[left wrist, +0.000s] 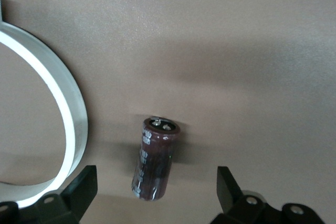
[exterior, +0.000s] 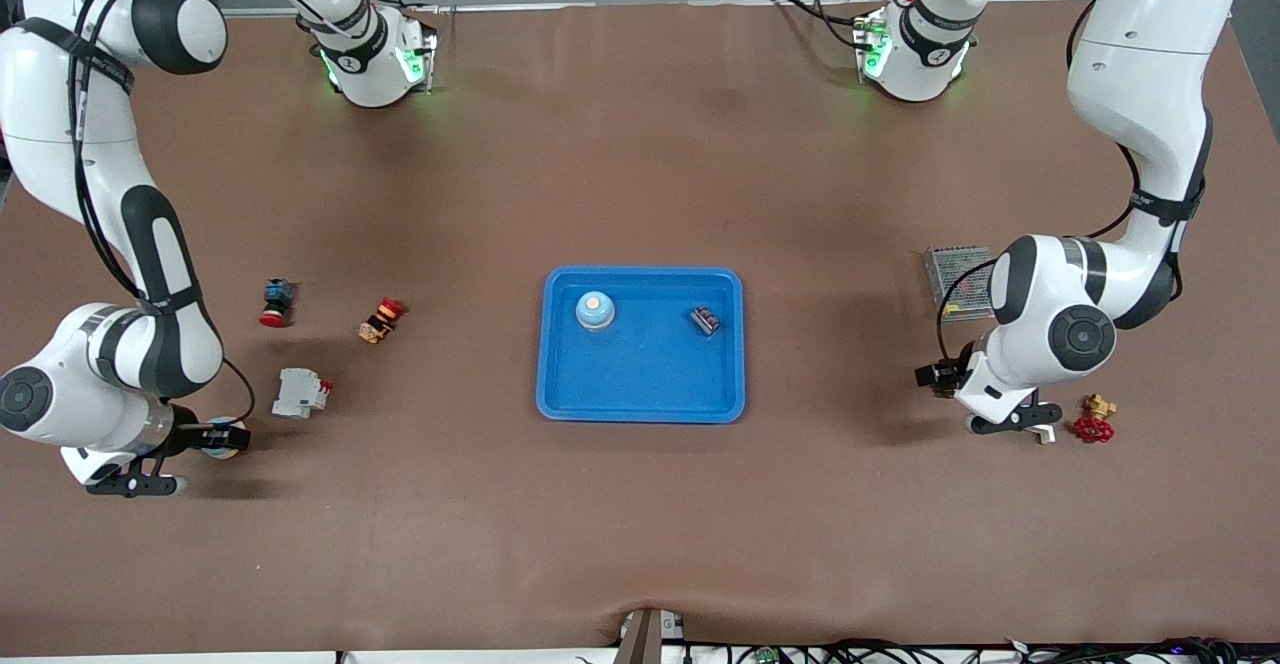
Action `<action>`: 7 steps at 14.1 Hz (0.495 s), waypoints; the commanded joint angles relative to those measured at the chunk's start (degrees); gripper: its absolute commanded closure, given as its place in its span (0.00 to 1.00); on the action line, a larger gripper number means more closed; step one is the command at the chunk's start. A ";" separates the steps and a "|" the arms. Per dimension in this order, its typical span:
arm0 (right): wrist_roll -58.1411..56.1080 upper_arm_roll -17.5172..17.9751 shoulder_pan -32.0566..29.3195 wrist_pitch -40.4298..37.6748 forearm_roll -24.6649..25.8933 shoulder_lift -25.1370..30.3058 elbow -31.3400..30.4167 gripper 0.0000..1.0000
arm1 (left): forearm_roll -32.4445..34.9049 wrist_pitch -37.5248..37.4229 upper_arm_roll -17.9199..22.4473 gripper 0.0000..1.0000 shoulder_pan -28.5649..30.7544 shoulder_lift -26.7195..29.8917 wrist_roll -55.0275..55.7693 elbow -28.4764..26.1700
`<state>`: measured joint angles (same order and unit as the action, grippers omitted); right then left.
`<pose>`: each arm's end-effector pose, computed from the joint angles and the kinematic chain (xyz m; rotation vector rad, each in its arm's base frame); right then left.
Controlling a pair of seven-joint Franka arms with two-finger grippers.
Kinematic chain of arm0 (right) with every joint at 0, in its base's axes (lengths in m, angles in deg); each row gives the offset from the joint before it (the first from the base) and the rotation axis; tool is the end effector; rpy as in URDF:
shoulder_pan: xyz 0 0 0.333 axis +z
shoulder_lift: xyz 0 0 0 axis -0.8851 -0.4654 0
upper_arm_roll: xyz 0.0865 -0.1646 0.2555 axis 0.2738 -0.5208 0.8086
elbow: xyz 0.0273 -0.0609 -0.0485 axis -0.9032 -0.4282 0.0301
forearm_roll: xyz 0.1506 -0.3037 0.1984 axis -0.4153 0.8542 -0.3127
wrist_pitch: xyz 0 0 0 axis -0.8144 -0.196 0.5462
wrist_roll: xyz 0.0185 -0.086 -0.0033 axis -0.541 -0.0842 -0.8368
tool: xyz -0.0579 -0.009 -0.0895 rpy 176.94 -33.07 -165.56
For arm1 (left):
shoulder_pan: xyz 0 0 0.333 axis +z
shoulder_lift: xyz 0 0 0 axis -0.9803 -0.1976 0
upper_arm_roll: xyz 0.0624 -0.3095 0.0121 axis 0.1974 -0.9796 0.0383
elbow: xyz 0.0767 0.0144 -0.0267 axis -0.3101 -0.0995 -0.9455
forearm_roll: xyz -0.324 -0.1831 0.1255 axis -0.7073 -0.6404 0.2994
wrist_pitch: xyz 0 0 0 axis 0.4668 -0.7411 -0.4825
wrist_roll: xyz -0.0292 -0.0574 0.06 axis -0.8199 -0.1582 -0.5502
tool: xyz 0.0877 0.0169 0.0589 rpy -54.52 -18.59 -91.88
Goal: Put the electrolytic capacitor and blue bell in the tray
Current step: 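Grasp the second button with the right gripper while the left gripper grasps the capacitor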
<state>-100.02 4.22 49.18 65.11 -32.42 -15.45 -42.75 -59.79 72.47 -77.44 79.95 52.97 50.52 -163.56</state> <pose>0.7187 -0.1540 0.1756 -3.1378 0.0259 -0.0188 0.6382 -0.0485 0.1984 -3.0756 -0.2386 0.1660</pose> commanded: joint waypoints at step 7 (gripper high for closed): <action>16.90 3.72 4.73 -7.57 -0.78 4.56 0.11 1.00 | 0.18 2.49 -0.09 0.00 0.23 -1.64 0.64 -0.73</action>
<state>-87.16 7.84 52.61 59.42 -32.50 -12.41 -42.23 -59.79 73.87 -77.44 80.02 51.16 50.52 -163.64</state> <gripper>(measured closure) 0.308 0.000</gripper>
